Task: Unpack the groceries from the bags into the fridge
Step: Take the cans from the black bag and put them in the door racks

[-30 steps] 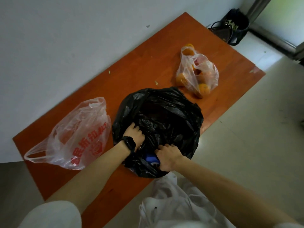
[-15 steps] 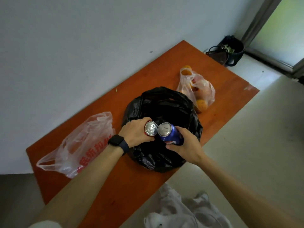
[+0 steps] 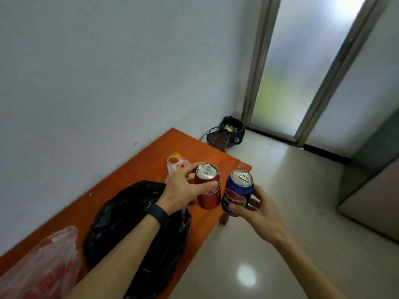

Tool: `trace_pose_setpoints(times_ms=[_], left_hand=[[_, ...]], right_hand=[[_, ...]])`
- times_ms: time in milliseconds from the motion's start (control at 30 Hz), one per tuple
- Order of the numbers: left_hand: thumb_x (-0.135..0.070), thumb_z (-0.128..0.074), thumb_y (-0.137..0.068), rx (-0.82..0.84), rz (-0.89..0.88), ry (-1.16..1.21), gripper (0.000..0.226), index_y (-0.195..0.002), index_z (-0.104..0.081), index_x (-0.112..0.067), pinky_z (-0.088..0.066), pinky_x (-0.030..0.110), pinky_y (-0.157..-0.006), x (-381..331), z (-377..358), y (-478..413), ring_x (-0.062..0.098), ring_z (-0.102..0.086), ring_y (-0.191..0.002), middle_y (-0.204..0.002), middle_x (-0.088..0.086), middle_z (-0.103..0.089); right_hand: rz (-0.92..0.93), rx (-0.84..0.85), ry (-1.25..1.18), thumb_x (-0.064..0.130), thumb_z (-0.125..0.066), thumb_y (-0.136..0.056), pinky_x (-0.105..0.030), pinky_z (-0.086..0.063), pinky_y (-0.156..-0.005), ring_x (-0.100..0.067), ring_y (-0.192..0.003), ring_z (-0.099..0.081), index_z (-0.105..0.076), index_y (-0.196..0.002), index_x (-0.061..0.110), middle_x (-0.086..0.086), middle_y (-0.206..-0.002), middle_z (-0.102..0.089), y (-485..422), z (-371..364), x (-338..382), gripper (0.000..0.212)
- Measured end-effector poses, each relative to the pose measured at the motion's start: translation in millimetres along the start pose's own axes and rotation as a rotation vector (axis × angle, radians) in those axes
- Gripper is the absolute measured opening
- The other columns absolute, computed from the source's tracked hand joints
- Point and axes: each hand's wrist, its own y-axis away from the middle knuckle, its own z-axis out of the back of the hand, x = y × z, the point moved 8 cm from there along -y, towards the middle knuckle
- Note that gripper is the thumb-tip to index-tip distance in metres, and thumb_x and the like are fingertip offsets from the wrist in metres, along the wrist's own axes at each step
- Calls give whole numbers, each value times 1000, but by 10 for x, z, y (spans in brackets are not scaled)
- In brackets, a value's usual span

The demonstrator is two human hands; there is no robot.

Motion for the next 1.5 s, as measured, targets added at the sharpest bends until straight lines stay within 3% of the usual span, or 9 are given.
trace_pose_setpoints(times_ms=[233,367,467,633,800,1000,1167,1300,1500], left_hand=[[-38,-81,-76,166,-209,69,60,-131,-57,-39,-52,15,-80,-1365,-2060,-493,-1,-62,-105,-119,-15,-65],[-51,-72,-76,260,-332,70,75,-144,-44,-36,-53,25,-93,-2106,-3282,-657,8,-58,-116,-131,-12,-57],[-43,-80,-73,371,-417,0,92,-151,-34,-29,-48,26,-99,-2628,-4098,-711,5,-56,-116,-132,-13,-53],[-32,-83,-74,419,-552,16,74,-138,-47,-24,-53,12,-83,-3446,-5061,-966,-4,-59,-103,-119,-17,-59],[-31,-85,-72,420,-714,69,64,-129,-57,-21,-53,11,-80,-4350,-5676,-1379,-8,-63,-98,-113,-13,-66],[-22,-83,-75,408,-913,127,57,-123,-53,-28,-50,8,-75,-5415,-6205,-1984,-13,-62,-96,-109,-18,-63],[-42,-80,-68,312,-1068,153,67,-127,-53,-25,-52,11,-80,-6331,-6437,-2591,-12,-60,-100,-112,-15,-64],[-51,-81,-66,220,-1181,151,76,-132,-52,-26,-54,14,-81,-7095,-6566,-3046,3,-62,-104,-121,-5,-57],[-69,-78,-60,-4,-1302,93,81,-130,-53,-38,-57,35,-91,-8004,-6678,-3475,15,-62,-108,-122,3,-57]], right_hand=[[157,-259,23,26,-84,-75,-14,-54,-74,-1,-107,-57,-36,-130,57,24,-120,-51,394,2235,285,79],[206,-426,70,28,-83,-77,-11,-50,-72,1,-104,-55,-34,-133,54,29,-116,-50,745,3526,466,78],[235,-528,102,42,-82,-71,-11,-51,-74,2,-106,-56,-34,-139,52,30,-117,-52,968,4376,568,84],[312,-632,166,39,-84,-75,-9,-51,-81,6,-110,-55,-35,-138,56,34,-120,-54,1157,5504,817,81],[395,-735,239,39,-85,-76,-30,-53,-98,-4,-119,-58,-38,-149,41,18,-129,-61,1051,6431,1164,87],[550,-845,324,48,-85,-73,-43,-56,-97,-12,-120,-61,-38,-147,43,11,-132,-61,596,7482,1779,89],[666,-891,378,43,-86,-70,-34,-58,-92,-9,-112,-64,-41,-144,39,13,-127,-62,120,8316,2464,86],[769,-919,403,36,-85,-74,-14,-55,-77,3,-100,-62,-39,-145,34,20,-116,-58,-236,8884,3022,84],[930,-1009,433,36,-81,-80,-4,-49,-70,8,-94,-58,-35,-145,27,12,-119,-57,-582,9543,3686,81]])
